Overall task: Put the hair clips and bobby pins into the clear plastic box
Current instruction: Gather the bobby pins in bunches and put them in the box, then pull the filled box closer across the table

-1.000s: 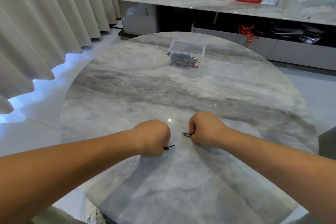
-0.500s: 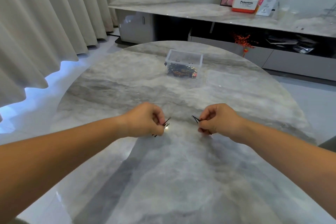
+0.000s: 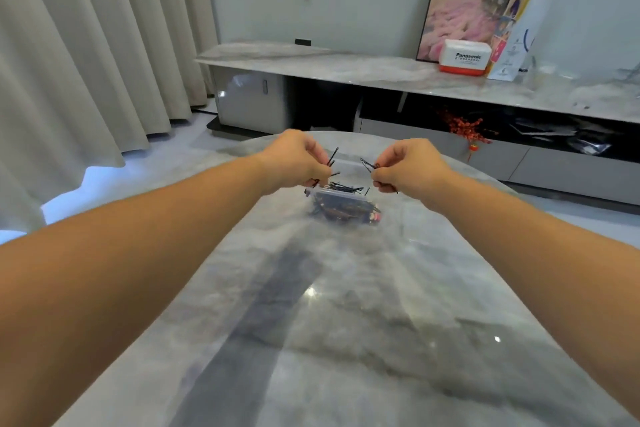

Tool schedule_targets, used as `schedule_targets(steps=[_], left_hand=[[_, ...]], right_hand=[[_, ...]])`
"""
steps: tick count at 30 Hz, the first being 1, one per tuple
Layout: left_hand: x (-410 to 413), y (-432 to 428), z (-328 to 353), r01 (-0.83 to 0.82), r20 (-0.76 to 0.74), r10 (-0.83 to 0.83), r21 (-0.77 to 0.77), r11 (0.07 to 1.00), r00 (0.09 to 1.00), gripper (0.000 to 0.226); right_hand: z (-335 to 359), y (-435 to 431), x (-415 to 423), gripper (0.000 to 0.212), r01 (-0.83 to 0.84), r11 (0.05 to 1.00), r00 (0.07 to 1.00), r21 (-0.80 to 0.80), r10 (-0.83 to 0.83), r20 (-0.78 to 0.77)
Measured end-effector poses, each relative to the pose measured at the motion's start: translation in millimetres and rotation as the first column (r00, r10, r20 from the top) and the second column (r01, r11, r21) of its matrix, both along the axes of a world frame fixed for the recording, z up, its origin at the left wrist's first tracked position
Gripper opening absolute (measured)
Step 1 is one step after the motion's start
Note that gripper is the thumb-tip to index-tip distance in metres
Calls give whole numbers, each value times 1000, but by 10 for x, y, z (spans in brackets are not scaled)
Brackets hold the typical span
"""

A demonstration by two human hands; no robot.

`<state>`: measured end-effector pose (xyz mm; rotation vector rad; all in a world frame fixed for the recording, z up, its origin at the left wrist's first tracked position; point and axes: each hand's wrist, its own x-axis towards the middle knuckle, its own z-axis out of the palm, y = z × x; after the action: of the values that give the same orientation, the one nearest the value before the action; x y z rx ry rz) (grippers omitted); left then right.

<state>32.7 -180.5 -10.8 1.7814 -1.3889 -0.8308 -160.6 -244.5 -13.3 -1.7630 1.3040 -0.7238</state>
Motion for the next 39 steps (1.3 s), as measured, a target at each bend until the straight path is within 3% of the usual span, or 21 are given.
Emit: schedule_targets(steps=[6, 10, 13, 15, 17, 21, 24, 28, 33, 39], left_hand=[[-11, -486, -69, 22, 199, -39, 88, 996, 979, 16], [-46, -499, -147, 37, 297, -58, 78, 996, 953, 26], [-86, -420, -170, -10, 314, 14, -12, 1000, 949, 19], [-241, -313, -167, -24, 294, 59, -121, 992, 954, 11], [-519, -157, -204, -13, 203, 51, -185, 983, 978, 17], [-1230, 155, -396, 154, -10, -156, -97, 983, 988, 34], [-1655, 218, -576, 193, 1, -193, 24, 981, 981, 35], [-1932, 89, -753, 79, 68, -88, 126, 989, 994, 54], [-2034, -68, -844, -12, 125, -12, 192, 981, 992, 54], [-2113, -9, -757, -47, -14, 50, 170, 984, 999, 41]], right_hand=[[-106, -314, 247, 16, -85, 995, 974, -60, 70, -214], [-119, -322, 85, 11, -41, 995, 991, -91, 29, -133], [-132, -282, -218, 4, 38, 993, 999, -108, -40, -18], [-174, -215, -534, 6, 98, 990, 995, -104, -99, -2], [-260, -115, -883, 11, 151, 983, 987, -107, -156, -39], [-526, 62, -1531, 11, 257, 962, 952, -97, -269, -145], [-748, 88, -1834, 16, 287, 954, 934, -86, -298, -195], [-955, 77, -1977, 36, 249, 968, 940, -21, -247, -236], [-1001, 93, -1931, 40, 216, 976, 956, -2, -212, -202], [-942, 139, -1877, 36, 239, 971, 962, 0, -237, -135]])
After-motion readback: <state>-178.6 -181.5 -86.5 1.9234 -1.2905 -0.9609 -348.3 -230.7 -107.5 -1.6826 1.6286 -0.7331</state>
